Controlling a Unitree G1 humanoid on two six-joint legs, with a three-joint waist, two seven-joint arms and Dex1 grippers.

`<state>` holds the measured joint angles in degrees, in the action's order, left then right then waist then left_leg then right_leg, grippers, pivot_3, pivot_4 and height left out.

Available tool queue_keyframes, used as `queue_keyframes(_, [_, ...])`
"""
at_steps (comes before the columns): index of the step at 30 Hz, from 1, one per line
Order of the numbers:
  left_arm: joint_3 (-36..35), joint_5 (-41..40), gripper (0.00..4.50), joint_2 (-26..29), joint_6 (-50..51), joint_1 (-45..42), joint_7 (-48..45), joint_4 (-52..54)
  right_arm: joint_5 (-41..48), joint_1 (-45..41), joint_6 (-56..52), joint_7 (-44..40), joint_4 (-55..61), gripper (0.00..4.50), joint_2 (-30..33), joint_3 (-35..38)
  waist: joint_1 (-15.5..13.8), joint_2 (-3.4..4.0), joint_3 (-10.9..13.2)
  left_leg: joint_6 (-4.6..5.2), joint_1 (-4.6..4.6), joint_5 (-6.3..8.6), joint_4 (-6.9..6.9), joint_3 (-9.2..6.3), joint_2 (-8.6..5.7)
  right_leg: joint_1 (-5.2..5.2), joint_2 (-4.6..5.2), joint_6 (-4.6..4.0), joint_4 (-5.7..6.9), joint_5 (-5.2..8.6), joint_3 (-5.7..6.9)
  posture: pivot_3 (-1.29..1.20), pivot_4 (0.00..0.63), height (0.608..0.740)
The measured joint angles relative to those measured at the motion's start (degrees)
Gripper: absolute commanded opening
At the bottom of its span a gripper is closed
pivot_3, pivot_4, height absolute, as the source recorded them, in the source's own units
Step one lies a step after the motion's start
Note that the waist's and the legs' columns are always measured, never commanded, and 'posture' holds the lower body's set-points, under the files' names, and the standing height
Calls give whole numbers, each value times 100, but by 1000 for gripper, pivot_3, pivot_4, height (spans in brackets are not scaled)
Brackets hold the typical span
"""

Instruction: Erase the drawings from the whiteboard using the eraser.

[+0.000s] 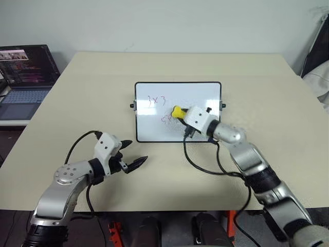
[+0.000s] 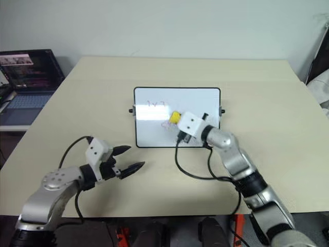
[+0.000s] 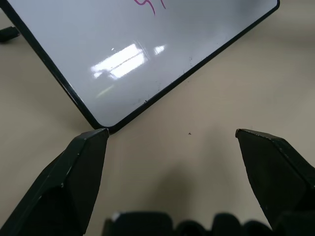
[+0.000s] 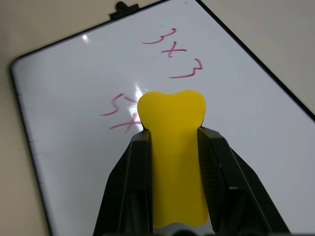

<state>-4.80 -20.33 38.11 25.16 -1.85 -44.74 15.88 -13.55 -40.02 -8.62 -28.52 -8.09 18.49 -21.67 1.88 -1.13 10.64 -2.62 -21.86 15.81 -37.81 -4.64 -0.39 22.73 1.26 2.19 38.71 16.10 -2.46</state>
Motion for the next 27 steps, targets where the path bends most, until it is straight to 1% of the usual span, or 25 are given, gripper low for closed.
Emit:
queue_keyframes(2, [10, 19, 4500, 1, -27, -5, -25, -11, -189, -250, 246, 71, -411, 965, -44, -77, -10, 0, 0, 0, -3, 0, 1, -1, 0, 2, 1, 0, -3, 0, 2, 0, 150, 740])
queue_keyframes(4, [11, 22, 4500, 1, -27, -9, -41, -10, -365, -364, 352, -27, -583, 965, -31, -236, -4, 0, -1, 0, -1, 0, 1, 2, 0, 1, 2, 0, -2, 0, -2, 0, 150, 740])
queue_keyframes(8, [11, 22, 4500, 1, -26, -10, -44, -4, -528, -338, 381, -584, -535, 965, 96, -561, -1, -2, -2, 1, 21, 0, -2, -1, 1, -18, 2, -1, 8, 0, 0, 0, 150, 740])
queue_keyframes(11, [13, 22, 4500, 1, 9, -16, -37, 10, -666, -318, 396, -811, -519, 965, 152, -750, 1, -2, -2, 1, 55, 0, -2, 0, 2, -49, 0, -2, 13, 0, -1, 0, 150, 740])
queue_keyframes(14, [46, 22, 4500, -1, 78, -78, -10, 36, -810, -445, 494, -602, -775, 965, 11, -766, 10, -2, -2, 1, 69, -3, -4, 5, 6, -54, -6, -6, 19, -1, -5, 0, 150, 740])
queue_keyframes(16, [73, 21, 4500, -7, 99, -123, 21, 50, -865, -698, 558, -304, -1107, 965, -175, -743, 18, -1, -1, 2, 72, -11, -4, 7, 6, -52, -7, -15, 26, -7, -7, 0, 150, 740])
queue_keyframes(18, [97, 19, 4500, -8, 106, -135, 25, 91, -829, -946, 577, -265, -1377, 964, -237, -596, 27, -1, -1, 2, 74, -12, -4, 6, 8, -53, -9, -18, 26, -9, -5, 0, 150, 740])
queue_keyframes(21, [104, 19, 4500, -8, 114, -135, 28, 100, -692, -1044, 628, -640, -1486, 964, -266, -537, 47, -1, -1, 2, 74, -10, 1, 6, 9, -53, -8, -18, 25, -9, -5, 0, 150, 740])
queue_keyframes(25, [106, 19, 4500, -12, 113, -134, 29, 101, -603, -1049, 704, -1387, -1491, 964, -306, -755, 57, -1, -1, 2, 72, -8, 6, 6, 9, -50, -7, -18, 22, -9, -5, 0, 150, 740])
queue_keyframes(27, [106, 19, 4500, -14, 112, -127, 29, 104, -621, -1080, 819, -1422, -1609, 964, -355, -784, 60, -1, -1, 1, 72, -8, 8, 6, 9, -49, -6, -18, 22, -9, -5, 0, 150, 740])
